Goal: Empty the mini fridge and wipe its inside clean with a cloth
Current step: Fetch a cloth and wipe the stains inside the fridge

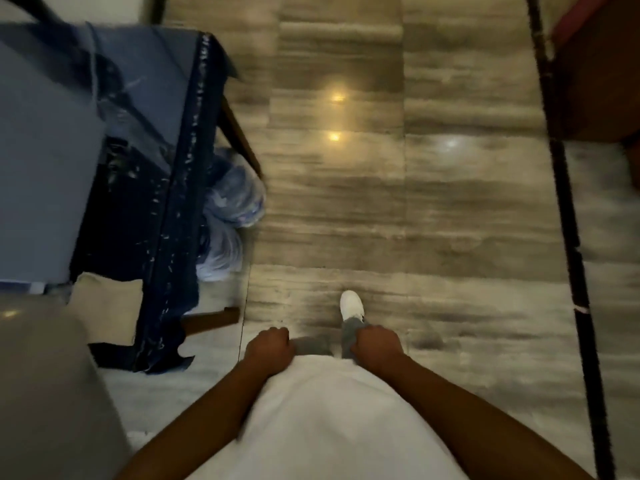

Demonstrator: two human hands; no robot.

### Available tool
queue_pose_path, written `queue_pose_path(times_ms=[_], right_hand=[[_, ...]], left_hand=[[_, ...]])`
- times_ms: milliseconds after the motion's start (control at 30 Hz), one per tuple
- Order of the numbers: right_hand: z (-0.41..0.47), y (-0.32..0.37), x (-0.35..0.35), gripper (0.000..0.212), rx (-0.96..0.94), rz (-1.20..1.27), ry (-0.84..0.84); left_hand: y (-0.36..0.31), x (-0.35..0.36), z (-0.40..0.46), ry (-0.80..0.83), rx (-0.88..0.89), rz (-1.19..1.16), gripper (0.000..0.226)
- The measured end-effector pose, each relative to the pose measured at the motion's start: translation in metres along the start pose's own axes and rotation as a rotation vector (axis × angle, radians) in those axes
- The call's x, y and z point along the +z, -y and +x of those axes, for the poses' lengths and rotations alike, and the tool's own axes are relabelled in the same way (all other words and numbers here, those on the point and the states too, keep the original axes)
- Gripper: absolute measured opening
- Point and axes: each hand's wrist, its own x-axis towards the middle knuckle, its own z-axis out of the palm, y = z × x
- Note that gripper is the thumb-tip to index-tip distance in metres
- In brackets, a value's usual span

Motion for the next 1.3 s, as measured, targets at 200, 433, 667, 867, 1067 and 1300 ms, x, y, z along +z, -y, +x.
queue_pose_path(times_ms=[200, 433, 667, 867, 1067, 1300], right_hand=[[0.054, 0.019, -0.082, 0.044, -0.157, -0.214, 0.072], [0.123, 0.094, -0.153, 0.035, -0.354, -0.526, 0.174], [0.163, 0.208, -0.202, 0.034, -0.534, -0.699, 0.137], [0.185, 0.294, -0.218, 0.039, -0.710, -0.898, 0.191], [0.225, 0.350, -0.229, 0.036, -0.800, -1.253, 0.349], [0.237, 0.376, -0.237, 0.036, -0.905, -1.395, 0.400]], left_hand=[[0.009, -0.048, 0.006, -0.154, -0.137, -0.201, 0.034], [0.041, -0.047, 0.015, -0.163, -0.360, -0.517, 0.035], [0.087, -0.067, 0.026, -0.219, -0.537, -0.758, 0.037], [0.098, -0.084, 0.034, -0.163, -0.691, -1.093, 0.054], [0.106, -0.099, 0.035, -0.176, -0.846, -1.330, 0.045], [0.095, -0.101, 0.035, -0.168, -0.981, -1.466, 0.036]])
